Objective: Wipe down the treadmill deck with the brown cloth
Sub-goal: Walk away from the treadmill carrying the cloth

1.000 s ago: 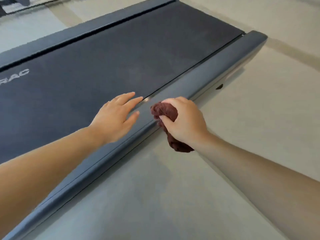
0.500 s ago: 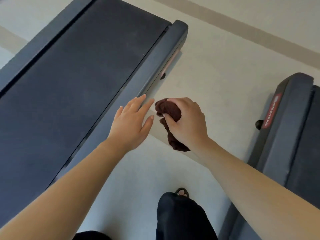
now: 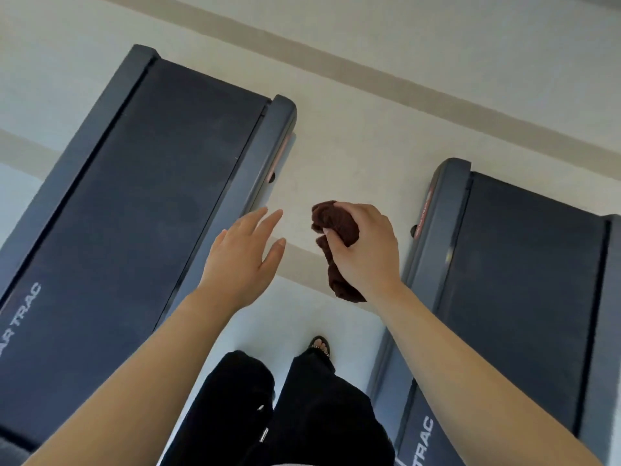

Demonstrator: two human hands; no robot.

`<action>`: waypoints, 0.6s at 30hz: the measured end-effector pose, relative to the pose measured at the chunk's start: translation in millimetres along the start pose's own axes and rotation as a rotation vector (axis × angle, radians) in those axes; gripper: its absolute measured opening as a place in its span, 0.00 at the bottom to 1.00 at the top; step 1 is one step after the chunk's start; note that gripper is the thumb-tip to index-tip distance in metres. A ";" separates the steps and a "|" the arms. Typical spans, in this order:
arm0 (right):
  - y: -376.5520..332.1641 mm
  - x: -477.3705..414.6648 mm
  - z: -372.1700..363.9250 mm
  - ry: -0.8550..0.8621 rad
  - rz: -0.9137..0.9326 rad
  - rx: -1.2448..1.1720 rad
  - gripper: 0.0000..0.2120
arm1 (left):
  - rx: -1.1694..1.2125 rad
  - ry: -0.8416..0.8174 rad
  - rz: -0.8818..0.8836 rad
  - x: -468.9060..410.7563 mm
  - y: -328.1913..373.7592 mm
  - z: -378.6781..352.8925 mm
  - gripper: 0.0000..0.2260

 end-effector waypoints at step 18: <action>-135.7 -257.8 25.5 0.141 -0.046 -0.125 0.14 | -0.084 0.106 -0.153 -245.2 -19.2 227.4 0.24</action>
Point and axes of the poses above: each hand's wrist, its own x-axis away from the middle knuckle, its own z-axis out of the back of the hand, y = z × x, the point moved 10 cm from there along -x, towards the middle knuckle, and after that the axes turned 5 degrees about z, right-handed, at the moved point
